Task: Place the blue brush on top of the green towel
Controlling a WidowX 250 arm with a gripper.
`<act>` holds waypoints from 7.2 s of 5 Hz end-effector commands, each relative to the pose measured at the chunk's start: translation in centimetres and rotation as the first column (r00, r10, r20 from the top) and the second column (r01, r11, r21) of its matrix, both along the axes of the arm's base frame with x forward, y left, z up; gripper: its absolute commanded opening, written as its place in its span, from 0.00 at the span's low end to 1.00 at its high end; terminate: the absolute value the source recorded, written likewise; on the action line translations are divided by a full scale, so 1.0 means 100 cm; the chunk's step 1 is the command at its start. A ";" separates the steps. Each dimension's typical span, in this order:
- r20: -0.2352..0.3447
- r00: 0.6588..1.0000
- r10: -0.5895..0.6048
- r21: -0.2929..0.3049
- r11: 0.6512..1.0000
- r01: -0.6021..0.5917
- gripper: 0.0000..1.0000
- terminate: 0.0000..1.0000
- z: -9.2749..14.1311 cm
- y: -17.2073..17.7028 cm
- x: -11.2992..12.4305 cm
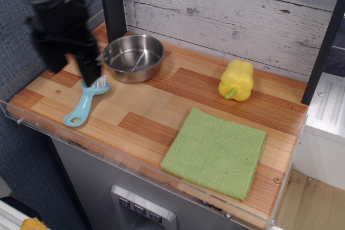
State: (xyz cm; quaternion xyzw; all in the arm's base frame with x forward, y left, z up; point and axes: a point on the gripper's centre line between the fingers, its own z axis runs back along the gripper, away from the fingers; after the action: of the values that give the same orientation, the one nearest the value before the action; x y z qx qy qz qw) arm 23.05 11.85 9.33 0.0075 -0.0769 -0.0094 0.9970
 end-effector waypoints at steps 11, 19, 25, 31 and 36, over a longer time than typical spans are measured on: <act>-0.122 0.989 0.078 0.050 0.996 -0.072 0.00 0.00 -0.089 0.013 0.010; -0.068 0.997 -0.038 -0.014 0.999 0.037 0.00 0.00 -0.022 -0.159 0.014; -0.120 0.986 -0.118 -0.025 0.993 0.116 0.00 0.00 -0.054 -0.191 0.022; 0.036 0.999 -0.012 -0.010 1.000 0.012 1.00 0.00 0.048 -0.079 0.018; -0.004 1.000 0.001 0.030 1.000 -0.001 1.00 0.00 0.028 -0.063 0.030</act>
State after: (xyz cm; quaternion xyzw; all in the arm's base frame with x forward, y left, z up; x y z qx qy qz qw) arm 26.71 5.21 11.05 0.0157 -0.0547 -0.0100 0.9983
